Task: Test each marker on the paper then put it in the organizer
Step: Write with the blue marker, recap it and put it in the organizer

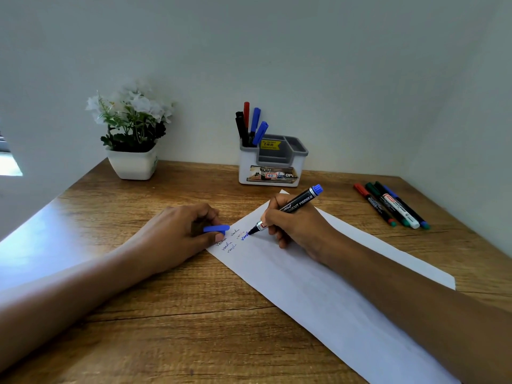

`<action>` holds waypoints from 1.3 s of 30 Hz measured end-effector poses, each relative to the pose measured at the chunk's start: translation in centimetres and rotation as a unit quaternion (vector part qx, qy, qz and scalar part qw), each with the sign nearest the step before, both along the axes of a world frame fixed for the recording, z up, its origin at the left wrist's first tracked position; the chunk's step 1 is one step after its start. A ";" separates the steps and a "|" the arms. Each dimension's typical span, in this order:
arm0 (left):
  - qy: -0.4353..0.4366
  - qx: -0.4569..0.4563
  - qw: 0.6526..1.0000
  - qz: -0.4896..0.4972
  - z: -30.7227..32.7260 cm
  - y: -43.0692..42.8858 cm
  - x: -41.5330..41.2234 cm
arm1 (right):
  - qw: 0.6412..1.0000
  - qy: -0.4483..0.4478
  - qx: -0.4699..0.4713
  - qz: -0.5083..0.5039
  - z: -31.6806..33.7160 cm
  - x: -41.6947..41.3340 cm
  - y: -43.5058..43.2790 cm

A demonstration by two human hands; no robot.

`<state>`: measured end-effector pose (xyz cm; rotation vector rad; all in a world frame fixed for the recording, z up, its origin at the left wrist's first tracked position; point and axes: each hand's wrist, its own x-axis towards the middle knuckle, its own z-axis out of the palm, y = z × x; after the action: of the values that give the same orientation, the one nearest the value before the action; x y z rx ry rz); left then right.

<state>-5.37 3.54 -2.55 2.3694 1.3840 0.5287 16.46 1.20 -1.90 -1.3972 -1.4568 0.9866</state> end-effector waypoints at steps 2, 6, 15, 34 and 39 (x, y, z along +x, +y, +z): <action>-0.001 0.002 1.000 -0.002 0.0 0.0 0.0 | 1.000 -0.004 0.000 -0.005 0.0 0.0 0.0; -0.011 0.002 1.000 -0.005 0.0 -0.1 0.0 | 1.000 -0.006 -0.001 -0.014 0.1 0.0 -0.1; -0.008 0.003 1.000 -0.006 0.1 -0.1 0.1 | 0.999 -0.008 -0.013 -0.032 0.2 -0.2 -0.2; -0.294 -0.052 0.954 -0.024 0.4 -0.3 -0.4 | 0.977 0.200 0.021 0.067 3.2 -0.8 -1.9; -0.289 -0.043 0.956 -0.026 0.7 -0.5 -0.4 | 0.976 0.209 0.007 0.066 3.0 -1.2 -2.1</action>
<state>-5.74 3.07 -1.88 1.9449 1.0456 1.0217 15.27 -0.86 1.09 -1.0128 -1.2450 1.2638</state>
